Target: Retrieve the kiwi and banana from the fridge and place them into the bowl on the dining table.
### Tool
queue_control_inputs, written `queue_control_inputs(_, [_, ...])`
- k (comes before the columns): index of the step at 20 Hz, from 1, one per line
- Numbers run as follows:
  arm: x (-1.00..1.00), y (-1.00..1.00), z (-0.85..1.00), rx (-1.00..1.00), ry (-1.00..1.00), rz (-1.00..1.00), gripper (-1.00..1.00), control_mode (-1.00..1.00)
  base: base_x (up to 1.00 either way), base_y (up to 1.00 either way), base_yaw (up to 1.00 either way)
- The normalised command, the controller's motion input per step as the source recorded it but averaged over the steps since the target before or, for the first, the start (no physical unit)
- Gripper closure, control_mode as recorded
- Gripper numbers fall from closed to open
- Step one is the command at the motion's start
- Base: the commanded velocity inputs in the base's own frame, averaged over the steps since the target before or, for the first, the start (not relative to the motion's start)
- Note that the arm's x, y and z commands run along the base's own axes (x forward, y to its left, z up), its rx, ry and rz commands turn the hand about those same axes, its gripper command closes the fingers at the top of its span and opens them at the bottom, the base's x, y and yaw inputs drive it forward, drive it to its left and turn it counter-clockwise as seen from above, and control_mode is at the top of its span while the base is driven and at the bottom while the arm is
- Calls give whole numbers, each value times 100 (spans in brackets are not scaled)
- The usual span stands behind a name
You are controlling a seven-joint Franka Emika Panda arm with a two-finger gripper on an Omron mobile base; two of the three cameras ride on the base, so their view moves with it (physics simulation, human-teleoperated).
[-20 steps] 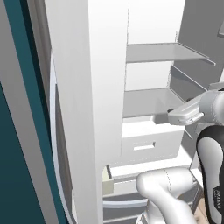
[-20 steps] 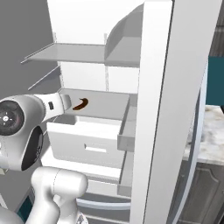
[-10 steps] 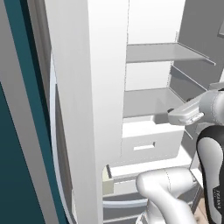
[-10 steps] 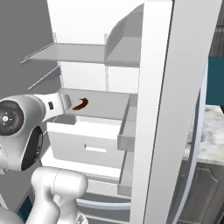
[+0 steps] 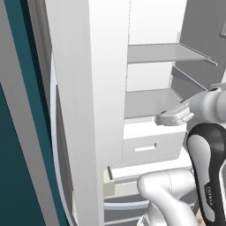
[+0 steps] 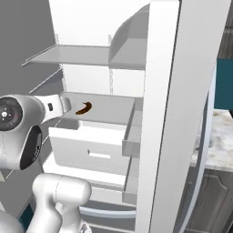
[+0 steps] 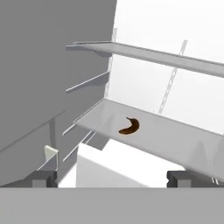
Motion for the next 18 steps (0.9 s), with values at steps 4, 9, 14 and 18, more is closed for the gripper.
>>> queue_control_inputs(4, [67,7,-2,1,15,-2,-100,-100,0,0,0])
queue_control_inputs(9, [50,0,-10,0,10,-2,-100,-100,0,0,0])
queue_control_inputs(14, [17,0,-34,6,1,-13,-100,-100,0,0,0])
queue_control_inputs(18, [9,0,-41,11,0,-19,-100,-100,0,0,0])
